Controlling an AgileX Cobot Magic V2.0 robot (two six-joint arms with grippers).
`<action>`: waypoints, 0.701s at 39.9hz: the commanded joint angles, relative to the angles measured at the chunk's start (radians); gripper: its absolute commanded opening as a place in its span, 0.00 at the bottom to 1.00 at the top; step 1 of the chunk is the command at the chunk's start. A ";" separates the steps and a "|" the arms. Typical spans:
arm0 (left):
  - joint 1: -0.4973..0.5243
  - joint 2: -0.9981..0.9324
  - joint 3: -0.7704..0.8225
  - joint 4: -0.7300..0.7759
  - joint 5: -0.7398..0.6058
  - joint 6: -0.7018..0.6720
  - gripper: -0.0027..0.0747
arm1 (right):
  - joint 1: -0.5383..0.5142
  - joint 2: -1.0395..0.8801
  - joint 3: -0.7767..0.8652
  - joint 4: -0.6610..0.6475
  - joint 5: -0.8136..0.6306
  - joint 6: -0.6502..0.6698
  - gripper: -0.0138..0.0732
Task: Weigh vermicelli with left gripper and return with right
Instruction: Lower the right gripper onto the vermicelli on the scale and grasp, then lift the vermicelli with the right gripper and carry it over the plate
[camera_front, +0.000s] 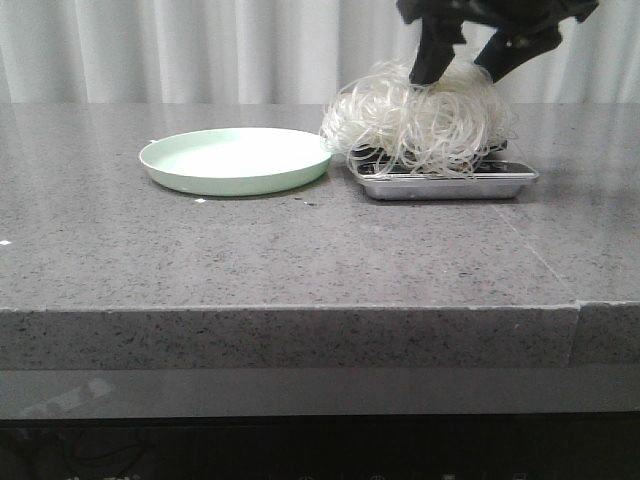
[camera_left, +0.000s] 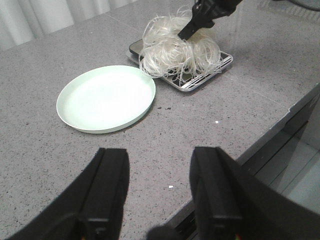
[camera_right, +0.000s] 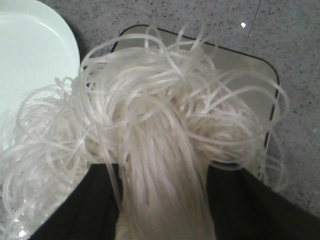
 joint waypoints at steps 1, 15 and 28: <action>-0.004 0.002 -0.023 -0.006 -0.081 -0.005 0.54 | 0.003 -0.019 -0.042 0.004 -0.060 -0.007 0.60; -0.004 0.002 -0.023 -0.006 -0.081 -0.005 0.54 | 0.003 -0.014 -0.044 0.004 -0.052 -0.007 0.31; -0.004 0.002 -0.023 -0.006 -0.081 -0.005 0.54 | 0.030 -0.114 -0.126 0.005 -0.007 -0.007 0.31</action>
